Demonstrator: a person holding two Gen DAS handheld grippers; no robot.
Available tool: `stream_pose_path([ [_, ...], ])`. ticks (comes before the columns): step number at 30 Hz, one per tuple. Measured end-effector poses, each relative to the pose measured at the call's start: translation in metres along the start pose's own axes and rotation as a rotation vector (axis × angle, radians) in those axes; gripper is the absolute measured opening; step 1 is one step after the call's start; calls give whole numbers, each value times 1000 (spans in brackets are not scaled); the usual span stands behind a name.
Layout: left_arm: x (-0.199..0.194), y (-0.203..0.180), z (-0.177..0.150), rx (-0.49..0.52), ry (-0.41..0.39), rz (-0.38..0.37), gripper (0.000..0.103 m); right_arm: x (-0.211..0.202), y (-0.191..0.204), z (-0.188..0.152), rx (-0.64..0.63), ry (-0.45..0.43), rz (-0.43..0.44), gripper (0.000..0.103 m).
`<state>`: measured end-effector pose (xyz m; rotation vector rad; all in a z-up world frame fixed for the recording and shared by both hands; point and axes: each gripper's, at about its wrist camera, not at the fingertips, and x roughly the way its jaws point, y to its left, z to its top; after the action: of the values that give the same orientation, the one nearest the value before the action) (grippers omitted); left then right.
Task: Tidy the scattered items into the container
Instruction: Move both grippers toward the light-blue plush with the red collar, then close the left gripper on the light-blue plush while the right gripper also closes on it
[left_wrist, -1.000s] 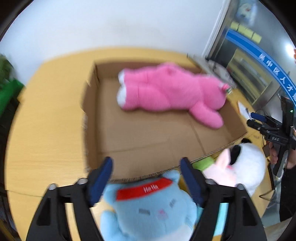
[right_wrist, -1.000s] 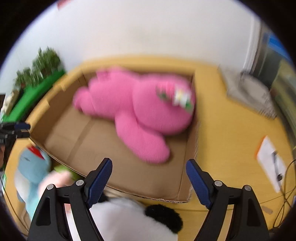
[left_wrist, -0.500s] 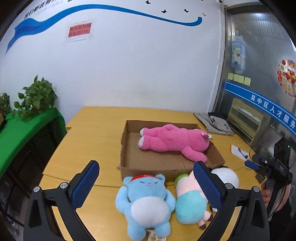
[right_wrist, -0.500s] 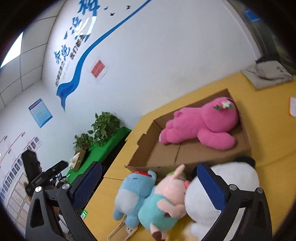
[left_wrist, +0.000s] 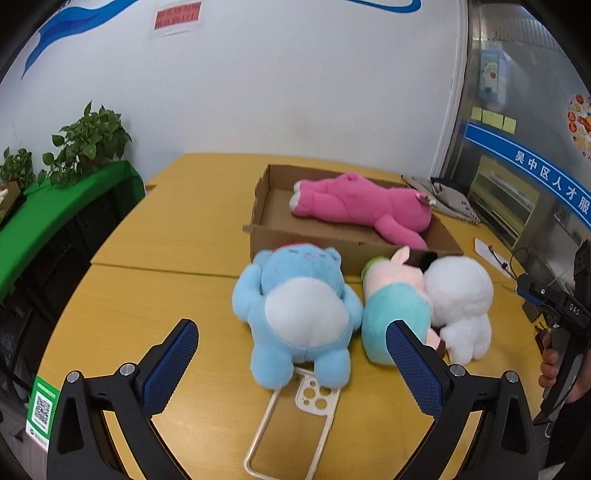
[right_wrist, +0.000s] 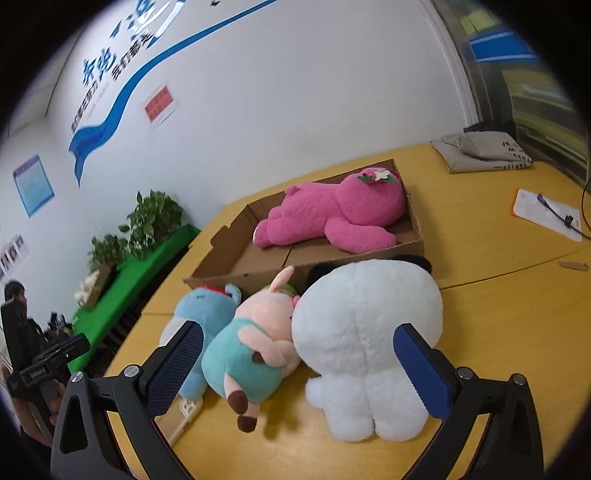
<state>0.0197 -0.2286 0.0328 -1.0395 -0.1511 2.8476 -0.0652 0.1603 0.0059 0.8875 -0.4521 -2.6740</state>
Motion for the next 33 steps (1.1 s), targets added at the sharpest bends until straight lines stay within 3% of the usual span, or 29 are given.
stream_pose_path([
  [5,22,9,-4,-22,52,-46,103,6,22,-16,-102,20,-9,103],
  [20,83,25,9,-34,159,-188,103,55,75,-29,-177,132,61,103],
  [28,127,68,32,-80,202,-277,103,91,123,-30,-288,173,105,103],
  [30,146,84,35,-102,231,-293,101,99,133,-30,-303,182,110,103],
  [33,178,113,35,-175,283,-331,88,108,140,-31,-304,201,118,103],
])
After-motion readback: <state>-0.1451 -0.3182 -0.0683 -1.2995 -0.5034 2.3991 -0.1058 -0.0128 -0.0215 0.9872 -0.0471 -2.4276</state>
